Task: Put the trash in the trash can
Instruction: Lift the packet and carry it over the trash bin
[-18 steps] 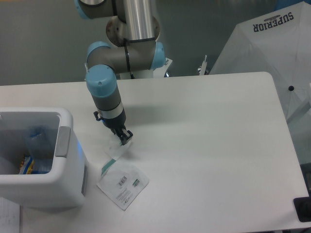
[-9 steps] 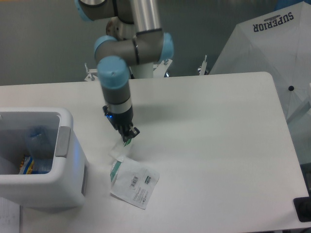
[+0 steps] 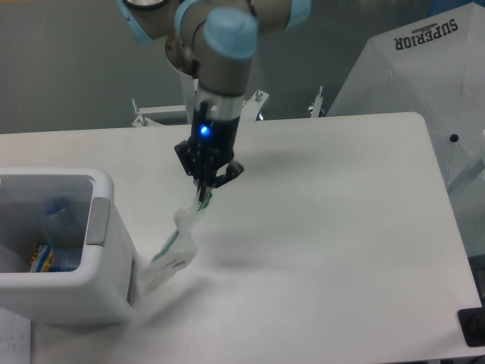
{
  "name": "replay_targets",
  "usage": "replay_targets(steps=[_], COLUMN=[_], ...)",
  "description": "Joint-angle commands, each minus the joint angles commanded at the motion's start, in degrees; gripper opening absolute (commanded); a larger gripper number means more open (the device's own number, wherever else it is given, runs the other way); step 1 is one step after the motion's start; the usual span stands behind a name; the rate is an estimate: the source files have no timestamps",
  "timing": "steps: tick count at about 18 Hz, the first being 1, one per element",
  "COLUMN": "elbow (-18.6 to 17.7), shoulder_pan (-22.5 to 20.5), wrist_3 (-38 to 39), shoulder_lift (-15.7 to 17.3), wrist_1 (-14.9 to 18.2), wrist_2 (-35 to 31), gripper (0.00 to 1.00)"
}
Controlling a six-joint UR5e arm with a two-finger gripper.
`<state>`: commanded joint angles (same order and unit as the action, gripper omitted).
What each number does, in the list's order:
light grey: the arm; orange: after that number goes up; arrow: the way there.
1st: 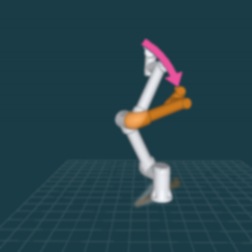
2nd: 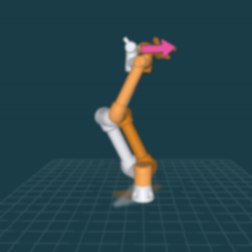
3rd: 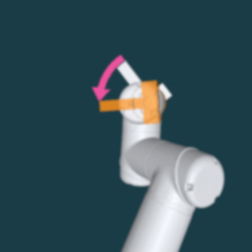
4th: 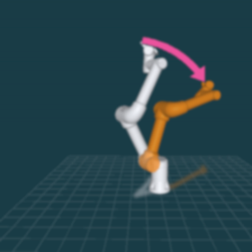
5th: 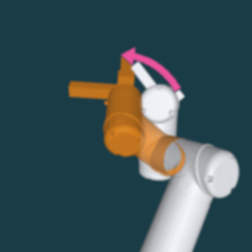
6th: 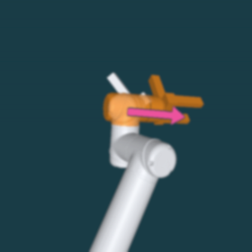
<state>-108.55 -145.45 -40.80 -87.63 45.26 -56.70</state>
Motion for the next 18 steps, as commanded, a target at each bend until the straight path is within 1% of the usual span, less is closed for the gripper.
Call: replay_targets(steps=[4,6,8,10,11,13,14,16,18], elbow=[3.0,4.4,5.0,5.8,7.0,10.4,11.2,11.0,11.0], shoulder_pan=[-2.5,-3.3,-3.7,-3.4,-3.3,-2.5,-1.9,-1.1,0.4], wrist_3=[8.2,10.2,11.0,12.0,14.7,22.4,24.0,23.8,23.7], shoulder_lift=[0.2,0.2,0.2,0.5,1.0,1.9,2.5,4.3,4.9], wrist_1=[-0.5,-0.5,-0.5,-0.5,-0.5,-0.5,-0.5,-0.6,-0.8], wrist_2=[4.9,7.3,9.8,11.3,11.7,13.7,14.2,14.2,14.2], gripper=[0.00,0.00,0.00,0.00,0.00,0.00,0.00,0.00,0.00])
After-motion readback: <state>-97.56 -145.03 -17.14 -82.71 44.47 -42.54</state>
